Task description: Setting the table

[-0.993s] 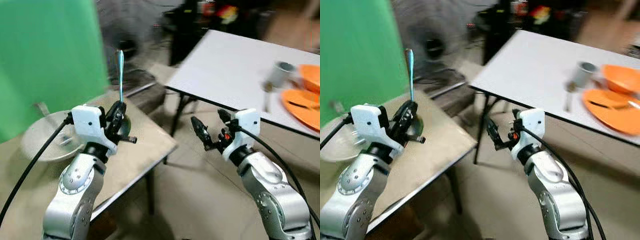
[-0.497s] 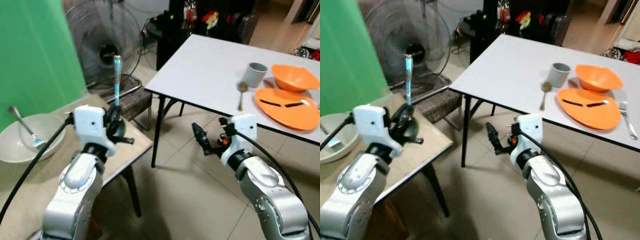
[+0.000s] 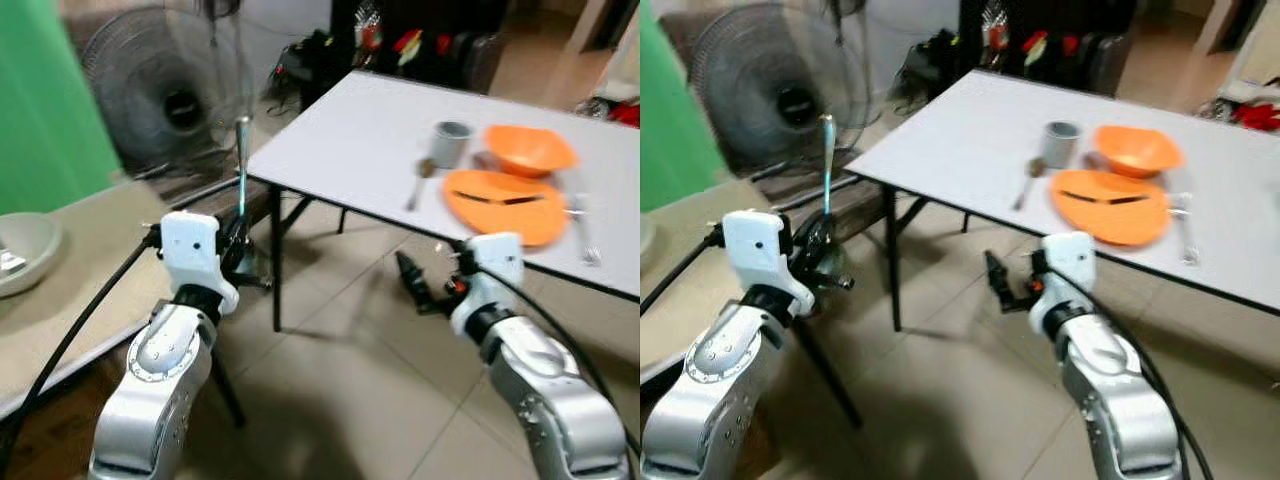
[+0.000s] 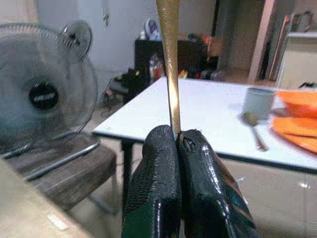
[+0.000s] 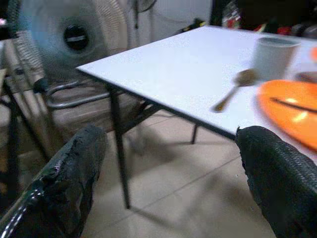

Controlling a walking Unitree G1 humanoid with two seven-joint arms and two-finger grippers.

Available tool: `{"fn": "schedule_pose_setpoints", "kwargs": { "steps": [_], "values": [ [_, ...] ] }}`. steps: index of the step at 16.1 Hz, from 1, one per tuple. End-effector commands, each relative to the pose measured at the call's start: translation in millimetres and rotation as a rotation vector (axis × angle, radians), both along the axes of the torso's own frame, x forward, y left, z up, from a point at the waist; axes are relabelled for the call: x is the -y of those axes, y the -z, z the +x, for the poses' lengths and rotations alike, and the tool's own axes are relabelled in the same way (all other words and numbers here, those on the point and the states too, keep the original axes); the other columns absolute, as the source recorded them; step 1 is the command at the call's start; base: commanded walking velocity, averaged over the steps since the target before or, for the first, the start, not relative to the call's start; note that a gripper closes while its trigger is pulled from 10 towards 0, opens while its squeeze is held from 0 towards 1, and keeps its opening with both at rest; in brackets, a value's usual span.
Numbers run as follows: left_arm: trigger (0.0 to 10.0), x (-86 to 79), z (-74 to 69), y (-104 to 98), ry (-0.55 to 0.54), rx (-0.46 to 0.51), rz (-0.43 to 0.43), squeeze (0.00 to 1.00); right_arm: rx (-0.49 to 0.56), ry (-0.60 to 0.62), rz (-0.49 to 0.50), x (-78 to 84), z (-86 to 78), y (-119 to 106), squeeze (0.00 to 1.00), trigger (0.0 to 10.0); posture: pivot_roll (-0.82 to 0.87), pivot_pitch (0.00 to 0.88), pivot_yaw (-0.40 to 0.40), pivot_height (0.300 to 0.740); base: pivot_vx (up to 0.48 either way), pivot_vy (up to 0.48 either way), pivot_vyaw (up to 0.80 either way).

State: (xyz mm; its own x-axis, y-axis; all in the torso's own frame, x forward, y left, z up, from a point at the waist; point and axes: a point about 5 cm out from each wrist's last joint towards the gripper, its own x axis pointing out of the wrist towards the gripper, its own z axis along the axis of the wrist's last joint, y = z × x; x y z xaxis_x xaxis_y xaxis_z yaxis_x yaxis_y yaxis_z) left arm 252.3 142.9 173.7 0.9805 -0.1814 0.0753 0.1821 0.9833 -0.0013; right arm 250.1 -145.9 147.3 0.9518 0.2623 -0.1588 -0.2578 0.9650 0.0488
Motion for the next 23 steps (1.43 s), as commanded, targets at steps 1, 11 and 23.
{"fn": "schedule_pose_setpoints", "kwargs": {
  "steps": [1, 11, 23],
  "values": [
    [10.0, -4.2, 0.4, 0.4, -0.009, -0.006, 0.015, 0.00, 0.007, -0.008, 0.005, -3.8, -1.4, -3.0, 0.00, 10.0, -0.09, 0.010, 0.019, 0.740, 0.000, -0.450, 0.00],
    [10.0, -0.5, 5.9, -0.9, 0.015, 0.001, 0.017, 0.00, 0.005, 0.009, 0.006, -3.2, -1.8, -4.9, 0.00, 10.0, -0.10, 0.006, 0.031, 0.740, 0.000, -0.449, 0.00],
    [10.0, 3.2, 10.8, -2.5, 0.047, 0.007, 0.032, 0.00, 0.005, 0.031, 0.013, 1.5, 0.6, -5.5, 0.00, 10.0, -0.10, 0.001, 0.040, 0.740, 0.000, -0.447, 0.00]
  ]
}}
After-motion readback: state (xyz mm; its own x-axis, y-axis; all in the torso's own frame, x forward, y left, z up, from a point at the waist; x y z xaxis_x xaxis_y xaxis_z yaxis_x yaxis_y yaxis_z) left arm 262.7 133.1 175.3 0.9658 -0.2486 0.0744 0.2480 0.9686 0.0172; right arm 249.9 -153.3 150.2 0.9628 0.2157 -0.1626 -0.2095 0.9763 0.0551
